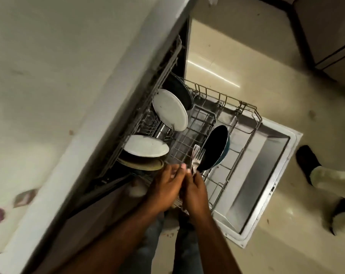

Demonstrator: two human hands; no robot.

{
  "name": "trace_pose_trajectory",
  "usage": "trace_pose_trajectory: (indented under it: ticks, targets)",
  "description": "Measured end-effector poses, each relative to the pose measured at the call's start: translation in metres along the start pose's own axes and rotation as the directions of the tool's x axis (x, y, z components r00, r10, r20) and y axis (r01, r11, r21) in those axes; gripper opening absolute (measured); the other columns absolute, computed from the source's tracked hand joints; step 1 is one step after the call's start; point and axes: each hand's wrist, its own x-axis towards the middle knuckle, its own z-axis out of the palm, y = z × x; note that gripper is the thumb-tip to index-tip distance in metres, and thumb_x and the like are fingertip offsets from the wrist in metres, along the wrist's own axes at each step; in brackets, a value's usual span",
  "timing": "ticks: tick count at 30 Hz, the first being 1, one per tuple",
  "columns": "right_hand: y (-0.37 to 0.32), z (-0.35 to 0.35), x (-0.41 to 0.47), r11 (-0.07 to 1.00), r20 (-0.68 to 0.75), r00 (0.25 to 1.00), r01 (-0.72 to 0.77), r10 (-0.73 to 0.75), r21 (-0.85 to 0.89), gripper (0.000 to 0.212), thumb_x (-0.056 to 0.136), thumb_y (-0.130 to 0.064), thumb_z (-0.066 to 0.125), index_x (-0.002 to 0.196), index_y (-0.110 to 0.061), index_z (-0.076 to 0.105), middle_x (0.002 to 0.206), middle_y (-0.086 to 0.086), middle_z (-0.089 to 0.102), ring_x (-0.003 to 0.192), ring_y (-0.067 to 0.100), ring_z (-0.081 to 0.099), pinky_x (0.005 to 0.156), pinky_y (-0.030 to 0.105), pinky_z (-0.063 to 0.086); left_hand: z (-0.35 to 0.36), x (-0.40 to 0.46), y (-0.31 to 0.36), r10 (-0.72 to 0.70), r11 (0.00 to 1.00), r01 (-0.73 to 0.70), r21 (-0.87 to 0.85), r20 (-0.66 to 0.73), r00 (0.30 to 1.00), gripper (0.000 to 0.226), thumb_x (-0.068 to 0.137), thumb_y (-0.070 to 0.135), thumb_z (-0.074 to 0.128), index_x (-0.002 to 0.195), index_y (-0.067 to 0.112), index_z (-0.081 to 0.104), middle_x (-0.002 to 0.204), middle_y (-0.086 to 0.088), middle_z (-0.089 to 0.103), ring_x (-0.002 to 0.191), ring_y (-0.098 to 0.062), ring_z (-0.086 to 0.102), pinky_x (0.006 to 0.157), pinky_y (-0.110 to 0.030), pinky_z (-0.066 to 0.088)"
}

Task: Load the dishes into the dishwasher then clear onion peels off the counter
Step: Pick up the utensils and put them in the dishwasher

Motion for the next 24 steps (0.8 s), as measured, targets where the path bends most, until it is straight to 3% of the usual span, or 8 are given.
trace_pose_trajectory:
  ticks: [3, 7, 11, 14, 16, 18, 22, 24]
  targets:
    - [0.012, -0.001, 0.055, 0.997, -0.004, 0.997, -0.081, 0.081, -0.017, 0.028, 0.110, -0.042, 0.044, 0.111, -0.022, 0.063, 0.106, 0.012, 0.074, 0.095, 0.033, 0.073, 0.064, 0.033, 0.051, 0.018, 0.035, -0.025, -0.042, 0.997, 0.045, 0.064, -0.045, 0.998, 0.036, 0.105, 0.050, 0.048, 0.124, 0.024, 0.065, 0.113, 0.007, 0.070, 0.105, -0.010, 0.065, 0.091, -0.026, 0.051]
    - [0.030, 0.006, 0.124, 0.990, -0.026, 0.990, -0.139, 0.139, -0.003, 0.030, 0.107, -0.040, 0.049, 0.105, -0.014, 0.063, 0.094, 0.010, 0.071, 0.088, 0.028, 0.070, 0.076, 0.044, 0.056, 0.039, 0.077, -0.046, -0.080, 0.994, 0.085, 0.071, -0.069, 0.994, 0.027, 0.107, 0.046, 0.046, 0.118, 0.028, 0.062, 0.105, 0.008, 0.068, 0.100, -0.011, 0.065, 0.085, -0.029, 0.052]
    - [0.041, 0.022, 0.176, 0.981, -0.065, 0.981, -0.176, 0.181, 0.076, 0.028, 0.109, -0.028, 0.050, 0.108, -0.003, 0.062, 0.093, 0.013, 0.071, 0.080, 0.026, 0.069, 0.072, 0.039, 0.059, 0.048, 0.108, -0.057, -0.103, 0.989, 0.115, 0.091, -0.135, 0.986, 0.030, 0.107, 0.047, 0.045, 0.125, 0.031, 0.062, 0.108, 0.006, 0.067, 0.100, -0.014, 0.064, 0.086, -0.032, 0.052]
    - [0.044, 0.032, 0.199, 0.979, -0.115, 0.973, -0.195, 0.200, 0.050, 0.016, 0.110, -0.022, 0.050, 0.105, -0.011, 0.060, 0.092, 0.003, 0.070, 0.077, 0.015, 0.066, 0.060, 0.019, 0.055, 0.049, 0.120, -0.064, -0.106, 0.989, 0.122, 0.084, -0.181, 0.978, 0.028, 0.108, 0.044, 0.046, 0.125, 0.030, 0.063, 0.104, 0.010, 0.064, 0.095, -0.010, 0.061, 0.078, -0.025, 0.048]
    - [0.043, 0.037, 0.211, 0.981, -0.144, 0.972, -0.191, 0.184, -0.038, 0.017, 0.109, -0.024, 0.051, 0.111, -0.012, 0.063, 0.095, 0.000, 0.070, 0.083, 0.012, 0.068, 0.053, 0.014, 0.047, 0.049, 0.128, -0.068, -0.110, 0.987, 0.129, 0.093, -0.192, 0.975, 0.027, 0.107, 0.045, 0.045, 0.124, 0.033, 0.063, 0.109, 0.009, 0.065, 0.097, -0.011, 0.061, 0.084, -0.030, 0.051]
    - [0.041, 0.042, 0.222, 0.972, -0.177, 0.970, -0.193, 0.168, -0.135, 0.019, 0.108, -0.024, 0.053, 0.114, -0.009, 0.064, 0.100, 0.003, 0.069, 0.091, 0.017, 0.068, 0.057, 0.017, 0.044, 0.049, 0.133, -0.071, -0.113, 0.987, 0.133, 0.089, -0.195, 0.974, 0.024, 0.107, 0.045, 0.044, 0.121, 0.035, 0.062, 0.113, 0.007, 0.066, 0.101, -0.013, 0.062, 0.089, -0.036, 0.052]
    - [0.035, 0.047, 0.235, 0.931, -0.282, 0.939, -0.270, 0.197, -0.247, 0.025, 0.105, -0.019, 0.059, 0.124, -0.005, 0.065, 0.126, 0.014, 0.068, 0.115, 0.029, 0.065, 0.075, 0.024, 0.039, 0.046, 0.138, -0.075, -0.107, 0.990, 0.122, 0.069, -0.194, 0.975, 0.017, 0.108, 0.043, 0.045, 0.116, 0.037, 0.059, 0.111, 0.011, 0.062, 0.091, 0.002, 0.056, 0.072, -0.020, 0.043]
    - [0.033, 0.050, 0.239, 0.917, -0.304, 0.931, -0.290, 0.203, -0.275, 0.025, 0.104, -0.016, 0.060, 0.125, -0.003, 0.065, 0.128, 0.015, 0.067, 0.113, 0.030, 0.065, 0.075, 0.025, 0.037, 0.044, 0.140, -0.078, -0.112, 0.991, 0.123, 0.047, -0.199, 0.974, 0.020, 0.108, 0.042, 0.046, 0.117, 0.033, 0.061, 0.111, 0.011, 0.063, 0.091, 0.007, 0.054, 0.070, -0.017, 0.040]
